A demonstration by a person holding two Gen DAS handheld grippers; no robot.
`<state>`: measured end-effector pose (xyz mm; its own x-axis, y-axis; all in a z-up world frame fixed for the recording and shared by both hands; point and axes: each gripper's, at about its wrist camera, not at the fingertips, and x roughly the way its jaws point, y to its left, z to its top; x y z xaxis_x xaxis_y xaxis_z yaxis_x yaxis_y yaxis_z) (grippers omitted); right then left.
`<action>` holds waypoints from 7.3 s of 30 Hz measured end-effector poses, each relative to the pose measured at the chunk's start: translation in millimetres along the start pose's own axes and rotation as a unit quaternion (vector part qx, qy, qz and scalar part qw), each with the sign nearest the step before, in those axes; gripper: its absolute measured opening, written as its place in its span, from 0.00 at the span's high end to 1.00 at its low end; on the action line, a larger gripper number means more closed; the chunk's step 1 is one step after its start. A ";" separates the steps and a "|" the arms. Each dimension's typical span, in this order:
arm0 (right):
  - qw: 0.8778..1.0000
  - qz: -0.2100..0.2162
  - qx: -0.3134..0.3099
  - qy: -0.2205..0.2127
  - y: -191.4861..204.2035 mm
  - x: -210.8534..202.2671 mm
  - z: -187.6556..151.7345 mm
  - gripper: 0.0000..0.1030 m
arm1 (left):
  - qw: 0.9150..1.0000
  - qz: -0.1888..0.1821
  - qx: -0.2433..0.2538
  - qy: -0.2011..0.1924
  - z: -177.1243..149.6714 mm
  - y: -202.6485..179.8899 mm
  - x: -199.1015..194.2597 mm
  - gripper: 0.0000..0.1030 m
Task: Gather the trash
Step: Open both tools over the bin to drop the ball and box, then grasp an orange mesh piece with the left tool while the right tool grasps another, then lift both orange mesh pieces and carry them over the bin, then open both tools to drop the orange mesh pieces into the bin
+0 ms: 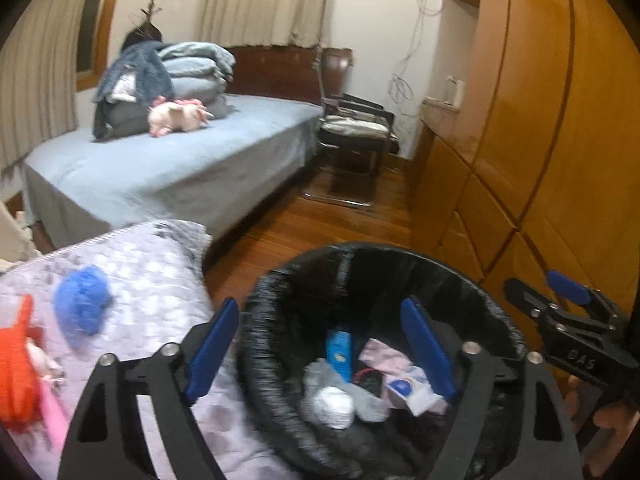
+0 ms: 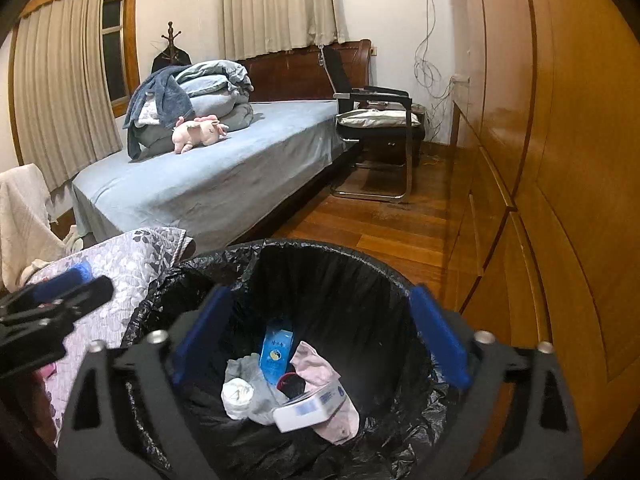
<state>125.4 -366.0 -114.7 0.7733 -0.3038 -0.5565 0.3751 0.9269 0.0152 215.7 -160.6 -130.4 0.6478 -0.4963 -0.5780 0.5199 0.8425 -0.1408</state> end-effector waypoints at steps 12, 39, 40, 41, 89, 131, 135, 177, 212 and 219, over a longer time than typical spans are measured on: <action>0.997 0.074 -0.039 0.005 79.6 2.4 9.1 0.05 | 0.993 0.107 -0.052 -0.020 -13.5 90.2 -55.2 0.06; 0.964 0.214 -0.157 0.022 297.9 22.1 -7.2 0.05 | 0.949 0.261 -0.177 0.024 -89.5 299.5 -103.8 0.37; 0.963 0.214 -0.159 0.023 300.0 22.7 -8.9 0.05 | 0.950 0.256 -0.178 0.027 -90.5 300.7 -101.2 0.40; 0.963 0.216 -0.163 0.024 303.6 23.2 -10.2 0.05 | 0.951 0.251 -0.178 0.030 -92.1 301.5 -99.1 0.43; 0.914 0.316 -0.234 0.097 427.3 36.2 -65.5 0.78 | 0.933 0.286 -0.217 -0.007 -114.0 333.0 -165.6 0.84; 0.938 0.309 -0.156 0.014 303.2 -32.5 15.7 0.87 | 0.962 0.229 -0.145 -0.029 -52.7 235.9 -150.3 0.84; 0.944 0.296 -0.147 0.011 282.3 -33.6 20.2 0.87 | 0.967 0.215 -0.134 -0.029 -45.2 218.6 -142.3 0.84; 0.993 0.107 -0.055 -0.005 64.6 -33.7 28.8 0.87 | 1.000 0.021 -0.020 -0.012 5.2 20.6 -35.2 0.84; 1.000 -0.019 -0.022 0.006 0.1 -8.7 -5.0 0.07 | 1.000 0.005 -0.014 0.008 3.2 7.6 7.9 0.23; 0.999 0.018 -0.043 -0.002 36.9 -11.7 3.8 0.05 | 0.995 0.086 -0.051 -0.025 -0.4 70.3 -38.5 0.10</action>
<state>132.1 -329.0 -104.5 0.7877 -0.2697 -0.5539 0.3008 0.9530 -0.0362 227.1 -82.2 -118.3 0.7501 -0.3514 -0.5603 0.3415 0.9313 -0.1268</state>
